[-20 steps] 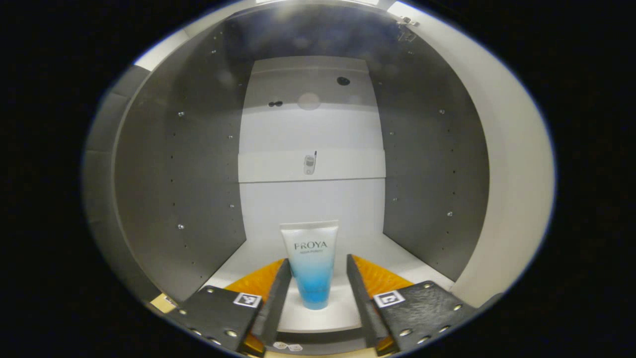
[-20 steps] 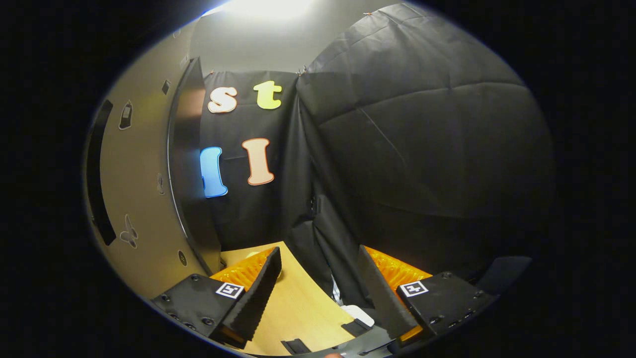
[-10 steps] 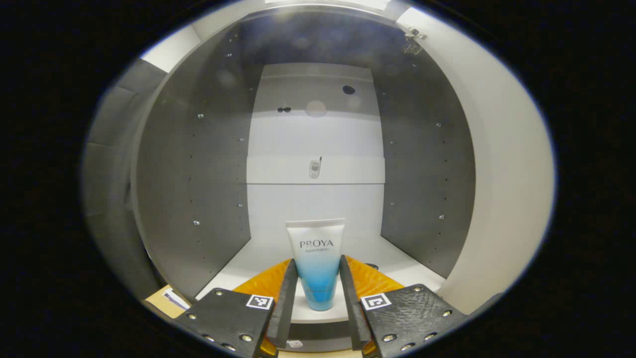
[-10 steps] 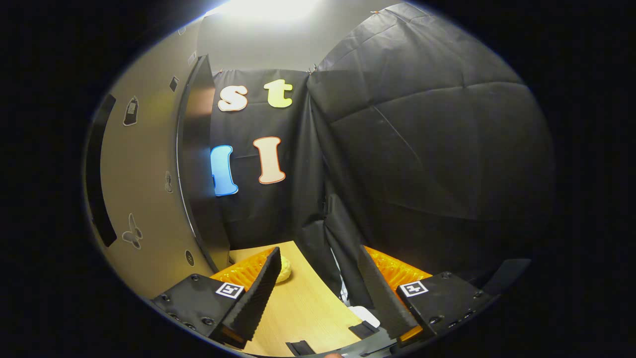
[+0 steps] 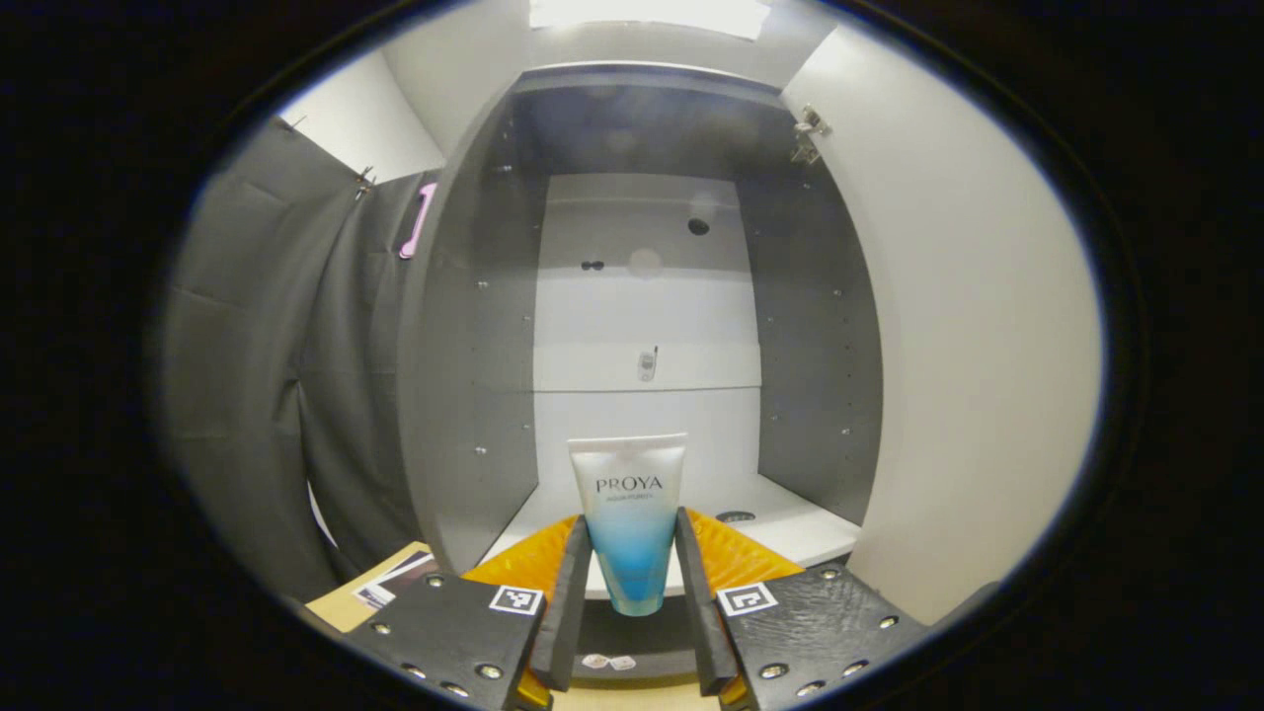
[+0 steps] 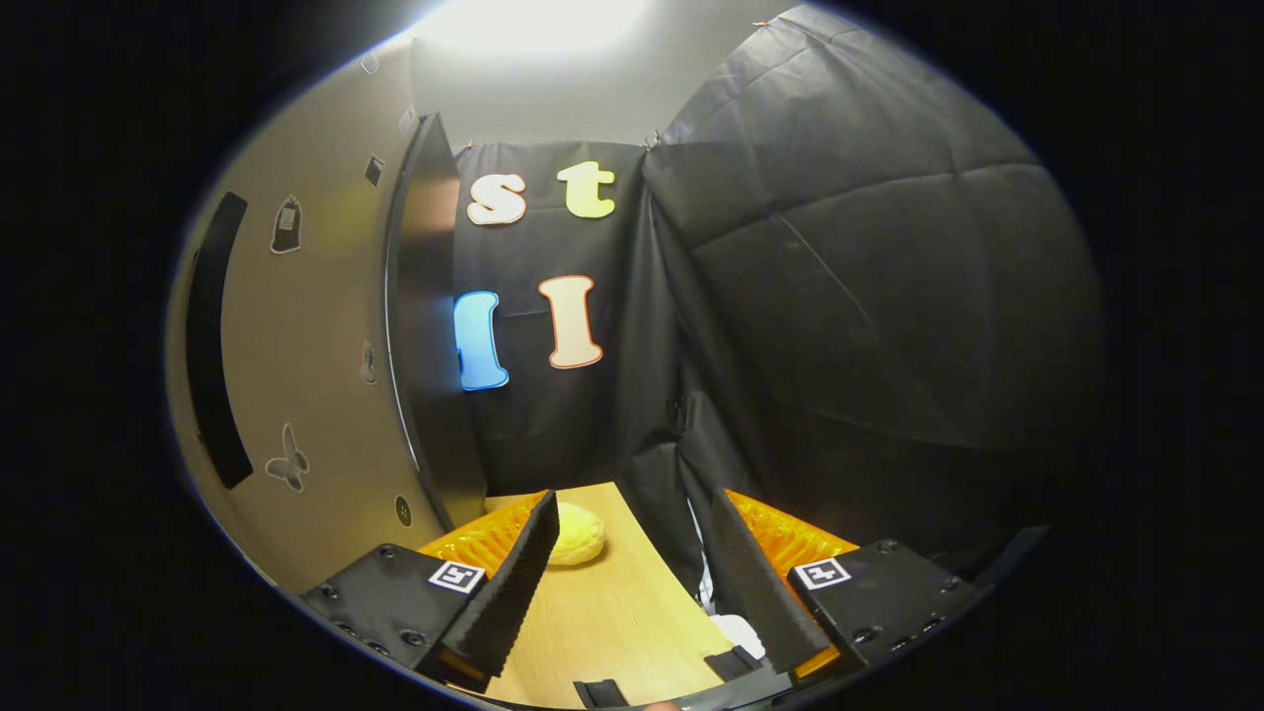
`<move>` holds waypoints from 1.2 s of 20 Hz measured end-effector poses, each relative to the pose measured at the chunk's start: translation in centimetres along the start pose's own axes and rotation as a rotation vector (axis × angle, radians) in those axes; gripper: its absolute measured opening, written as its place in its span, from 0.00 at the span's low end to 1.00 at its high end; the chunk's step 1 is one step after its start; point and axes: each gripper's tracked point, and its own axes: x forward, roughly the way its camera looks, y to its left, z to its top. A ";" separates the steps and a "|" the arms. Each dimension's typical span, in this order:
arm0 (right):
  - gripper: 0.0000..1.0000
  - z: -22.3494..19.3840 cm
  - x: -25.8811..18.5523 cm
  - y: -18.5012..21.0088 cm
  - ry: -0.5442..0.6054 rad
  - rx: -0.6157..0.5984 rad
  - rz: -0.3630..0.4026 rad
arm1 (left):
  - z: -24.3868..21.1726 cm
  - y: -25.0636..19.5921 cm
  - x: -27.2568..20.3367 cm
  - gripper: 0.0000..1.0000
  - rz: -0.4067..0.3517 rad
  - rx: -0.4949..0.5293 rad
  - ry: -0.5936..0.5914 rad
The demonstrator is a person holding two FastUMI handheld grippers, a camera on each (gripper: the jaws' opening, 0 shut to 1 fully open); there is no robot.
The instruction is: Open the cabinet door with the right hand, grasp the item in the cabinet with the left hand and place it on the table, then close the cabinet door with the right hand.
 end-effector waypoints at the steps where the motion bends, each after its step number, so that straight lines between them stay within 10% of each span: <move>1: 0.92 0.0 0.0 0.1 -0.001 -0.004 0.010 | -0.3 0.4 -1.0 0.51 0.004 0.008 -0.004; 24: 0.92 2.1 -2.1 0.7 -0.052 -0.061 0.029 | -23.0 4.0 -16.3 0.48 0.033 -0.019 0.224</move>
